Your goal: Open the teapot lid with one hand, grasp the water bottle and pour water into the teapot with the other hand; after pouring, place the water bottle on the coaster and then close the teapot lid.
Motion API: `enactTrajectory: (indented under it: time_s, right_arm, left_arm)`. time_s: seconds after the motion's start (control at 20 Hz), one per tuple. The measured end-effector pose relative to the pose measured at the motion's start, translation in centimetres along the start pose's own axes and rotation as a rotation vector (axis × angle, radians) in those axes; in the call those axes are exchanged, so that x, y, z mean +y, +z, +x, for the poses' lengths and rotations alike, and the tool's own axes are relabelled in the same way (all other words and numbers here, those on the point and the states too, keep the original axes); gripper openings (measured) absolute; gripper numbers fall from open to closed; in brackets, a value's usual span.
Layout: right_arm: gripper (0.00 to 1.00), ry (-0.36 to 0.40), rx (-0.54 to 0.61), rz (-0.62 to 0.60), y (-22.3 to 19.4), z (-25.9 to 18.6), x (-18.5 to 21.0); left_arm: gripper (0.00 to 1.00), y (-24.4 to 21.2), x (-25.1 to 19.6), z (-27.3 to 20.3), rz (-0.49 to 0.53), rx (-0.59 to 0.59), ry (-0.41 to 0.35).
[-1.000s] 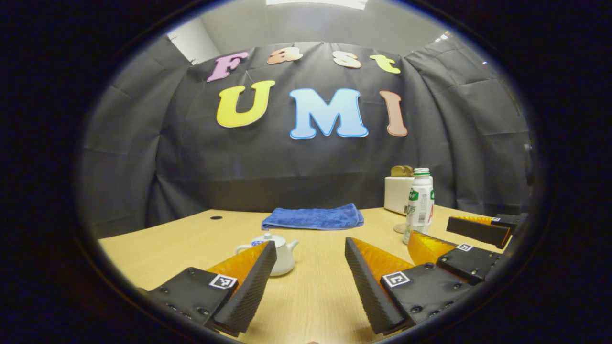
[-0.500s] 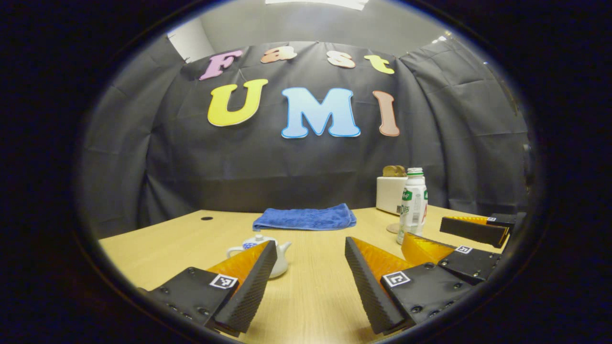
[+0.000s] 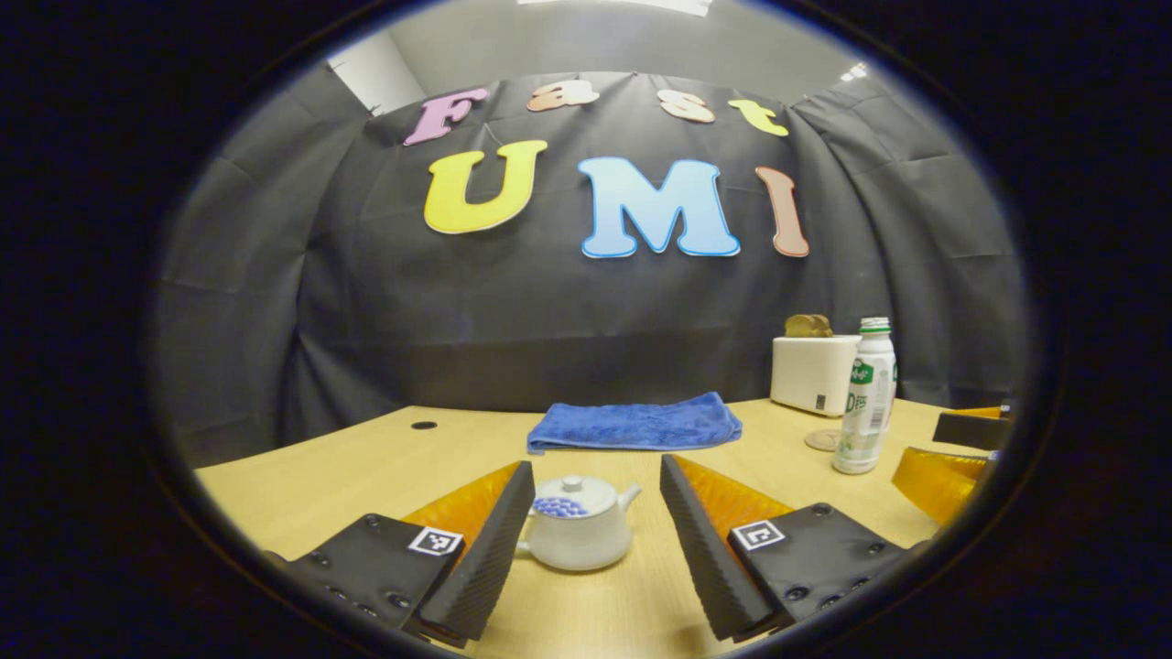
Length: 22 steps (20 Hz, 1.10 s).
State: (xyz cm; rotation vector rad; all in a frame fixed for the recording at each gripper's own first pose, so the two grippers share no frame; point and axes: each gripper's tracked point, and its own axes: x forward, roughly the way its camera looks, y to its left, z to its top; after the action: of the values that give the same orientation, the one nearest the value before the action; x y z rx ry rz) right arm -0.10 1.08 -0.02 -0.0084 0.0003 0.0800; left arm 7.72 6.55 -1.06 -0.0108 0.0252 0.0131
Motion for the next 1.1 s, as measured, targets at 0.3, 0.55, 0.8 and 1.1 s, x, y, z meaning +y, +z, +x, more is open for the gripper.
enactTrajectory:
  time_s: [0.3,0.55,0.8,1.1]
  right_arm:
    - [0.97,0.000,0.000,0.000,0.0,0.0,0.0]
    - [0.97,0.000,0.001,0.000,-0.1,0.0,0.0]
    - [0.97,0.000,0.001,0.000,0.0,0.0,0.0]
    - [0.97,0.000,0.001,0.000,0.0,0.0,0.0]
  left_arm:
    - [0.90,-0.8,1.0,3.3,-0.001,0.051,-0.006]
    - [0.77,-0.4,1.1,4.6,0.036,0.020,-0.002]
    - [0.42,-1.7,0.7,5.7,0.017,0.105,-0.038]
    - [0.17,-2.0,1.1,6.4,0.089,0.142,-0.035]
